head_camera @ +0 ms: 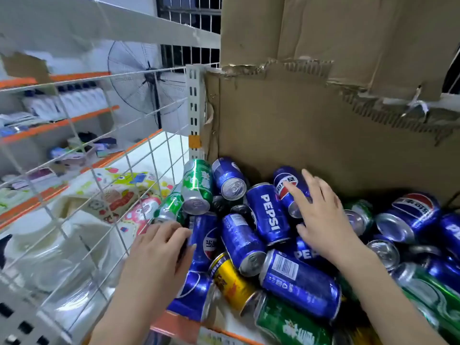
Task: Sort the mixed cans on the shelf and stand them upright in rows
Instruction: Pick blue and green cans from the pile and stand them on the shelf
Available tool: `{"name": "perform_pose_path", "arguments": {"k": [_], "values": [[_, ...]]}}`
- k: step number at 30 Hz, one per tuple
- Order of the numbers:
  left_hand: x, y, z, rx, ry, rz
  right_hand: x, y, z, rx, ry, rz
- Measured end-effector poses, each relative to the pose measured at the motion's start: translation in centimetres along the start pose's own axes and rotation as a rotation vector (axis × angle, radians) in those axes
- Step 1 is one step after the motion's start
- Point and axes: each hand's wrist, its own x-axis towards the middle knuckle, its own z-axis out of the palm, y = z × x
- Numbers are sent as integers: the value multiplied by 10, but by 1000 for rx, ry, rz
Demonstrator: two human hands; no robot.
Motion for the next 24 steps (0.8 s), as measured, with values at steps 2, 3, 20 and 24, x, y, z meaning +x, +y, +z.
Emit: {"name": "perform_pose_path", "arguments": {"k": [2, 3, 20, 24], "values": [[9, 2, 1, 18, 3, 0, 9, -6, 7, -4, -30, -14], [14, 2, 4, 20, 8, 20, 11, -7, 13, 15, -41, -9], [142, 38, 46, 319, -425, 196, 19, -13, 26, 116, 36, 84], [147, 45, 46, 266, -519, 107, 17, -13, 30, 150, 41, 86]]}}
